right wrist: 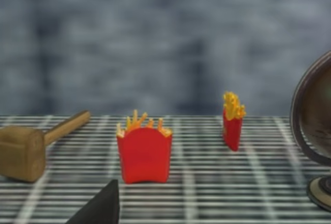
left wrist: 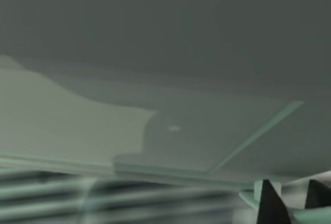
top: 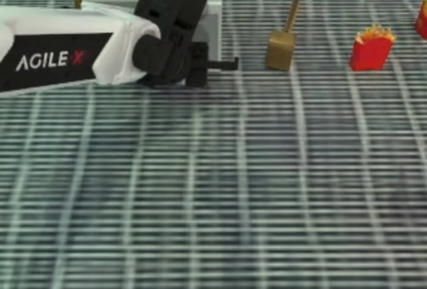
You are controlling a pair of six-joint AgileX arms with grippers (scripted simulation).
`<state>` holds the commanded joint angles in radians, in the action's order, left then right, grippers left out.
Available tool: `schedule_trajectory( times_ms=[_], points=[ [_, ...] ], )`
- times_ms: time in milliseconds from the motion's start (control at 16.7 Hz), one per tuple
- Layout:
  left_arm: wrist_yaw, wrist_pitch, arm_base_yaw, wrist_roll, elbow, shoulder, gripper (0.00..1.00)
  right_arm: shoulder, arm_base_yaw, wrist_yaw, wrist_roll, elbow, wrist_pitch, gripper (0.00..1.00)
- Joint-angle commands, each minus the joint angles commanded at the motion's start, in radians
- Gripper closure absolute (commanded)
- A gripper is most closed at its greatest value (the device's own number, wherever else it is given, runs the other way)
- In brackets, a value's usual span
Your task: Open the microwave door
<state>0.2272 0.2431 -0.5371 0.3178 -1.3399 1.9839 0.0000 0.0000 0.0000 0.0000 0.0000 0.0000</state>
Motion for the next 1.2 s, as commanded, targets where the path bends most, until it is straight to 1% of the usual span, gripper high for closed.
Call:
schedule_trajectory(
  times_ms=[240,1200],
  points=[
    [-0.023,-0.020,0.012,-0.035,0.037,-0.023,1.00,0.000,0.000,0.000,0.000,0.000,0.000,0.00],
    [-0.023,-0.020,0.012,-0.036,0.037,-0.024,1.00,0.000,0.000,0.000,0.000,0.000,0.000,0.00]
  ],
)
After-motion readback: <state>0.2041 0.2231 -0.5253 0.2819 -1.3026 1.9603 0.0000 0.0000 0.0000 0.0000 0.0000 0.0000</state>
